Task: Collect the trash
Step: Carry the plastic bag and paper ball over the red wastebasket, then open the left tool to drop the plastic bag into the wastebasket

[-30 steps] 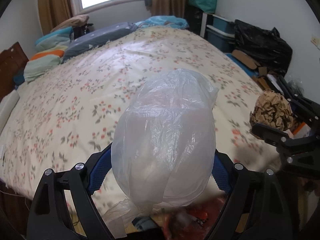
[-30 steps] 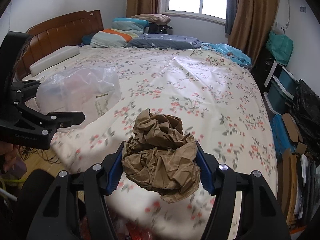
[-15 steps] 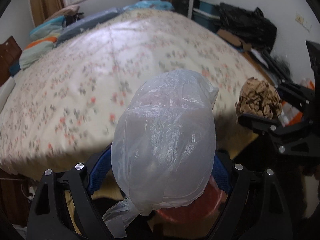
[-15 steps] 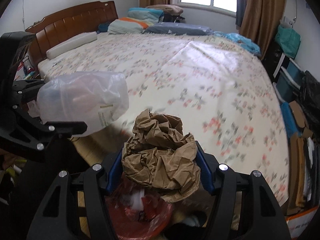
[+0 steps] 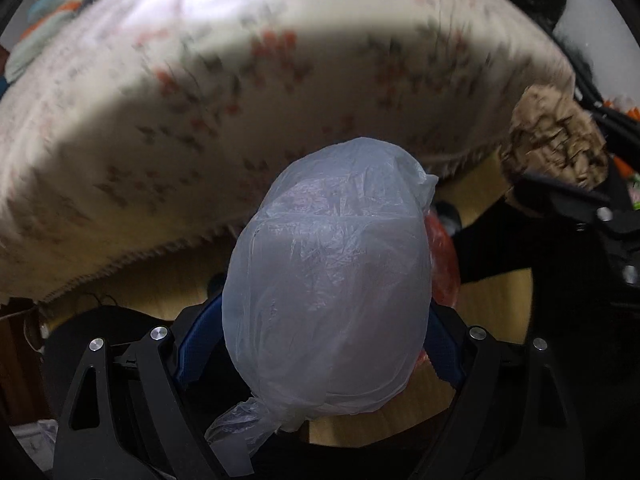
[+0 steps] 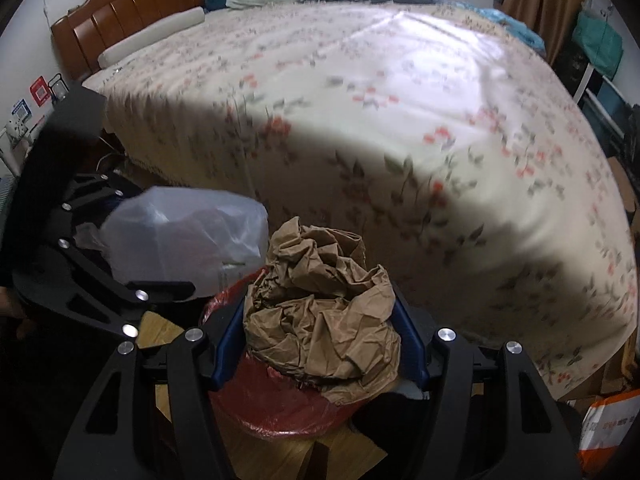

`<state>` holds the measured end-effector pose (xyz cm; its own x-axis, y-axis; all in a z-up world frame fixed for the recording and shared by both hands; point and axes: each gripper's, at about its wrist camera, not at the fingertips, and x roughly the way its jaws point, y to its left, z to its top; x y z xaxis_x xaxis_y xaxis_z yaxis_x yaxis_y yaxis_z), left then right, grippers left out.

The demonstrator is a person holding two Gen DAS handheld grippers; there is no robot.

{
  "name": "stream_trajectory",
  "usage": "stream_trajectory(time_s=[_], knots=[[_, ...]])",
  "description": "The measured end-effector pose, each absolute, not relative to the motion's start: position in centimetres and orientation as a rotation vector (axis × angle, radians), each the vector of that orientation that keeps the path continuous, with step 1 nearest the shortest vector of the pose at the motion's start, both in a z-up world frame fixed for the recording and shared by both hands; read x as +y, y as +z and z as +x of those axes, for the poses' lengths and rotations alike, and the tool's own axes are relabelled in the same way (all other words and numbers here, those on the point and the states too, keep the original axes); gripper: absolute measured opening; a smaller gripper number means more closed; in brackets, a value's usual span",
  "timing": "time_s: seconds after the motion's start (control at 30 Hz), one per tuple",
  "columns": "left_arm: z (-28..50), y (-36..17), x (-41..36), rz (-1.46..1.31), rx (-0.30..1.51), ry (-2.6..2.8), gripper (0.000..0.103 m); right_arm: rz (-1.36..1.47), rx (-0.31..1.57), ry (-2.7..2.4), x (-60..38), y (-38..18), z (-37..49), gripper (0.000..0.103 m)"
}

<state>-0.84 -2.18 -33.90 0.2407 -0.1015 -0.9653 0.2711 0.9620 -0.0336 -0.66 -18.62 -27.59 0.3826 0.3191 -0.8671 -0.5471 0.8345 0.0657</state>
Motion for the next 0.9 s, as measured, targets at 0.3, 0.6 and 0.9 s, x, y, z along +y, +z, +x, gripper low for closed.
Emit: stream_trajectory(time_s=[0.3, 0.6, 0.9], knots=[[0.3, -39.2, -3.1, 0.171, 1.43, -0.277, 0.085, -0.255, 1.114, 0.559, -19.1, -31.0, -0.5, 0.063], [1.4, -42.2, -3.8, 0.189, 1.513, -0.285, 0.086, -0.25, 1.15, 0.561, -19.2, -32.6, -0.3, 0.063], [1.8, -42.9, -4.1, 0.19, 1.537, -0.306, 0.086, -0.255, 1.182, 0.567, -18.5, -33.6, 0.3, 0.063]])
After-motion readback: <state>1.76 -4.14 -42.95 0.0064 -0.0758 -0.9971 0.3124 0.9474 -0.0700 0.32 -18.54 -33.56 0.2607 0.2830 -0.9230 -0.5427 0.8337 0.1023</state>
